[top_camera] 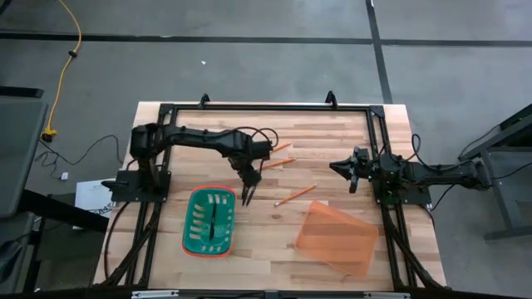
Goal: Sort pens & pencils
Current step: Put the black pen into the green bin
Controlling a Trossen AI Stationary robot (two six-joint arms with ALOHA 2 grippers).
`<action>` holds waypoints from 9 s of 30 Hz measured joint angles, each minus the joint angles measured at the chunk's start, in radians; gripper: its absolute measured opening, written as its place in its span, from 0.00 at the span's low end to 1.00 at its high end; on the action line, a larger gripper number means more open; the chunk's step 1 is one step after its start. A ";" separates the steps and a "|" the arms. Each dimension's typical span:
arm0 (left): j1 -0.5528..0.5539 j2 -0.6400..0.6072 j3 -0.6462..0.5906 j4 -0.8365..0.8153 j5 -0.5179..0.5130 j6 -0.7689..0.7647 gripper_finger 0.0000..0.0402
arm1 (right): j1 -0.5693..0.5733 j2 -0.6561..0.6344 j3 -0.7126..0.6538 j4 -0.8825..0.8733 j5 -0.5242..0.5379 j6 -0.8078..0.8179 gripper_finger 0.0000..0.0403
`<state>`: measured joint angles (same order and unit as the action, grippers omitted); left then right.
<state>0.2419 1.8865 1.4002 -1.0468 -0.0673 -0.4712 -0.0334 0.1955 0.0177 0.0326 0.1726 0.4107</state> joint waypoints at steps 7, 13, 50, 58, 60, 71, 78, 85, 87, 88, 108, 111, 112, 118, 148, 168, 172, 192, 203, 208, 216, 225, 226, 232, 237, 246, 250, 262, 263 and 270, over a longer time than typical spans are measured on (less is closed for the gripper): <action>-0.006 0.021 0.046 0.035 0.007 0.037 0.25 | 0.000 0.013 0.000 -0.010 0.000 0.000 0.06; -0.006 0.057 0.044 0.062 0.018 0.001 0.25 | 0.000 0.013 0.000 -0.012 0.000 0.000 0.06; -0.006 0.172 0.046 0.063 -0.008 -0.004 0.25 | 0.000 0.014 0.000 -0.014 0.000 0.000 0.06; -0.006 0.173 0.045 0.051 -0.018 -0.001 0.25 | 0.000 0.014 0.000 -0.014 0.000 0.000 0.06; -0.006 0.173 0.045 0.030 -0.026 0.007 0.25 | 0.000 0.014 0.000 -0.014 0.000 0.000 0.06; 0.001 0.164 0.040 -0.022 -0.012 0.034 0.25 | 0.000 0.014 0.000 -0.014 0.000 0.000 0.06; 0.001 0.162 0.012 0.005 0.016 0.001 0.25 | 0.000 0.014 0.000 -0.014 0.000 0.000 0.06; 0.000 0.161 0.011 -0.008 0.038 -0.004 0.25 | 0.000 0.014 0.000 -0.014 0.000 0.000 0.06; 0.000 0.155 0.011 -0.016 0.042 0.006 0.25 | 0.000 0.013 0.000 -0.014 0.000 0.000 0.06; 0.000 0.152 0.011 -0.021 0.042 0.012 0.25 | 0.000 0.014 0.000 -0.014 0.000 0.000 0.06; -0.012 0.158 0.012 0.053 0.109 -0.035 0.25 | 0.000 0.013 0.000 -0.014 0.000 0.000 0.06; -0.014 0.161 -0.009 0.094 0.101 -0.039 0.25 | 0.000 0.013 0.000 -0.014 0.000 0.000 0.06; -0.014 0.160 -0.017 0.107 0.101 -0.046 0.25 | 0.000 0.014 0.000 -0.014 0.000 0.000 0.06; -0.015 0.155 -0.042 0.109 0.067 -0.025 0.25 | 0.000 0.014 0.000 -0.014 0.000 0.000 0.06; -0.024 -0.029 0.026 0.069 -0.021 -0.010 0.05 | 0.000 0.013 0.000 -0.014 0.000 0.000 0.06; -0.278 -0.220 0.039 -0.207 -0.079 -0.376 0.04 | 0.000 0.014 0.000 -0.014 0.000 0.000 0.06; -0.345 -0.271 -0.058 -0.209 -0.080 -0.497 0.04 | 0.000 0.013 0.000 -0.014 0.000 0.000 0.06; -0.639 -0.430 -0.428 0.143 -0.035 -1.184 0.05 | 0.000 0.013 0.000 -0.014 0.000 0.000 0.06; -0.641 -0.430 -0.505 0.242 -0.057 -1.239 0.06 | 0.000 0.013 0.000 -0.014 0.000 0.000 0.06; -0.641 -0.430 -0.485 0.219 -0.039 -1.208 0.20 | 0.000 0.014 0.000 -0.014 0.000 0.000 0.06; -0.556 -0.430 -0.244 -0.144 -0.058 -1.055 0.33 | 0.000 0.014 0.000 -0.014 0.000 0.000 0.06; -0.293 -0.430 -0.190 -0.120 -0.057 -0.765 0.30 | 0.000 0.013 0.000 -0.014 0.000 0.000 0.06; -0.268 -0.427 -0.192 -0.099 -0.049 -0.734 0.31 | 0.000 0.013 0.000 -0.014 0.000 0.000 0.06; -0.168 -0.337 -0.181 0.051 -0.002 -0.559 0.31 | 0.000 0.013 0.000 -0.014 0.000 0.000 0.06; -0.147 -0.162 -0.070 0.062 0.001 -0.396 0.31 | 0.000 0.014 0.000 -0.014 0.000 0.000 0.06; -0.148 0.125 0.150 0.000 0.007 -0.210 0.31 | 0.000 0.014 0.000 -0.014 0.000 0.000 0.06; -0.148 0.184 0.183 0.005 0.003 -0.157 0.31 | 0.000 0.014 0.000 -0.014 0.000 0.000 0.06; -0.148 0.228 0.185 0.047 -0.087 -0.101 0.31 | 0.000 0.014 0.000 -0.014 0.000 0.000 0.06; -0.148 0.233 0.185 0.048 -0.085 -0.101 0.31 | 0.000 0.014 0.000 -0.014 0.000 0.000 0.06; -0.142 0.233 0.112 0.068 -0.048 -0.109 0.31 | 0.000 0.013 0.000 -0.014 0.000 0.000 0.06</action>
<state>0.0994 2.1193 1.5120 -0.9791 -0.1158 -0.5804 -0.0332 0.2089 0.0175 0.0185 0.1727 0.4107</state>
